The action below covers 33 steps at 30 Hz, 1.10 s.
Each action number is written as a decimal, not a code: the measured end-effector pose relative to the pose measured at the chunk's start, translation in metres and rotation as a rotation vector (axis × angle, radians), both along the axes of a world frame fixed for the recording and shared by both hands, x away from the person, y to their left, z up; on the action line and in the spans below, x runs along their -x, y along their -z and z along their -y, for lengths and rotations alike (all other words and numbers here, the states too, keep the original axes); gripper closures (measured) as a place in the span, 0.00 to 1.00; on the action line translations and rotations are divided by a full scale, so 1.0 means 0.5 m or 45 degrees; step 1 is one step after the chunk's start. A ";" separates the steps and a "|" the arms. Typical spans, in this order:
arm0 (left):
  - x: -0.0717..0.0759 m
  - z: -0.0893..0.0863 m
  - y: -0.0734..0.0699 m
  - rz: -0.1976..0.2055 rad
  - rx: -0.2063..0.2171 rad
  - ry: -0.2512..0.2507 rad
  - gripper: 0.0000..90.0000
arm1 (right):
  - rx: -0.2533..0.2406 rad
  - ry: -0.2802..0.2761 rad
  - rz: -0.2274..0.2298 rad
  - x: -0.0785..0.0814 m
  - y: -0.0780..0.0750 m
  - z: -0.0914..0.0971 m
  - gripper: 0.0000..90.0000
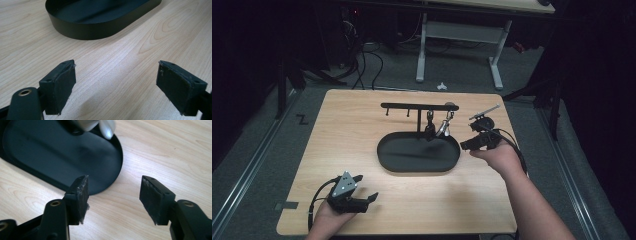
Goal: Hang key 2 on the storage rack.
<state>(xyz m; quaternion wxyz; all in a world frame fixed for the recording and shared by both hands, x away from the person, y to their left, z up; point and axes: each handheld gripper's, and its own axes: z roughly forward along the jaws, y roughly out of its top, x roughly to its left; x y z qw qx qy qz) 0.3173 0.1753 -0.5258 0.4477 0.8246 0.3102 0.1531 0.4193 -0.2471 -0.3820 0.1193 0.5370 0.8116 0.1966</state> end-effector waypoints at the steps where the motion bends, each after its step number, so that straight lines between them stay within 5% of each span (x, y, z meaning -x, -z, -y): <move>1: 0.000 0.001 0.000 0.000 -0.001 0.002 0.18 | -0.002 -0.003 0.003 0.004 0.003 0.000 0.43; 16: -0.001 0.004 -0.003 -0.004 0.008 0.009 0.18 | -0.054 -0.049 0.127 0.100 0.101 0.002 0.38; 23: -0.001 0.003 -0.003 -0.002 0.018 0.008 0.19 | -0.060 -0.025 0.268 0.156 0.164 0.009 0.39; 30: 0.000 0.000 -0.006 0.020 0.039 -0.013 0.18 | -0.153 -0.010 0.367 0.202 0.236 0.021 0.40; 32: 0.001 -0.004 -0.007 0.010 0.052 -0.037 0.18 | -0.185 0.010 0.486 0.231 0.258 0.024 0.45; 33: 0.002 -0.007 -0.008 0.011 0.061 -0.053 0.18 | -0.209 0.017 0.499 0.244 0.266 0.026 0.48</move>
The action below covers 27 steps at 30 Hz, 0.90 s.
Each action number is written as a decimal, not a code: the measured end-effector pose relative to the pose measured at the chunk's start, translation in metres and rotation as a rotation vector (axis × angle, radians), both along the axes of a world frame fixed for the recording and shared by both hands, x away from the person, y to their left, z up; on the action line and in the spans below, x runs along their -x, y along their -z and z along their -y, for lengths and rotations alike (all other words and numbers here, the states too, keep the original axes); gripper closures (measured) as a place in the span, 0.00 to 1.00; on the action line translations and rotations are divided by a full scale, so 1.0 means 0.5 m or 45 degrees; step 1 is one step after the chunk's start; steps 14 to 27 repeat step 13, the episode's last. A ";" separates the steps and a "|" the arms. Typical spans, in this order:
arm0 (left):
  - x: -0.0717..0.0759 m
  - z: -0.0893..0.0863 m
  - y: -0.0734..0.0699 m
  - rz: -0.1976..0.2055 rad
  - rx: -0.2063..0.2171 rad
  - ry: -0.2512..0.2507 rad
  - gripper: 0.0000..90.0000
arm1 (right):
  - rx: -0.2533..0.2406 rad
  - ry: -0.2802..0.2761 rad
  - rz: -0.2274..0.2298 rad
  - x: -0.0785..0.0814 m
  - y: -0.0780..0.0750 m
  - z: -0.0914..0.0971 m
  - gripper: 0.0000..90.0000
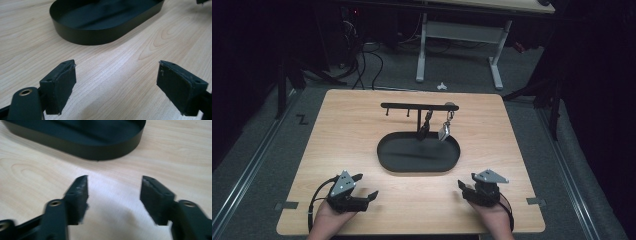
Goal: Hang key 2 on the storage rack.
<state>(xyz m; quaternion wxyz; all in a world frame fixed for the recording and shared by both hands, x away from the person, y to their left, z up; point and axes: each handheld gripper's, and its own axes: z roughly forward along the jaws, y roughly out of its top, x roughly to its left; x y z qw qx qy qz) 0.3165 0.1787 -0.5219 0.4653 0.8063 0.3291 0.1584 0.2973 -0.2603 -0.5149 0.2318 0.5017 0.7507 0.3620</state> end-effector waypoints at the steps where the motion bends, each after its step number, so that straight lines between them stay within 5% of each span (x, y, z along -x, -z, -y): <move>1: 0.001 -0.002 -0.001 0.001 0.017 -0.013 0.19 | -0.043 -0.021 -0.035 0.004 0.000 0.002 0.45; 6: 0.010 -0.010 -0.009 0.022 0.052 -0.055 0.21 | -0.031 -0.070 0.042 0.017 -0.013 -0.004 0.44; 27: 0.009 -0.008 -0.011 0.036 0.061 -0.053 0.21 | -0.045 -0.069 0.026 0.013 0.000 0.000 0.42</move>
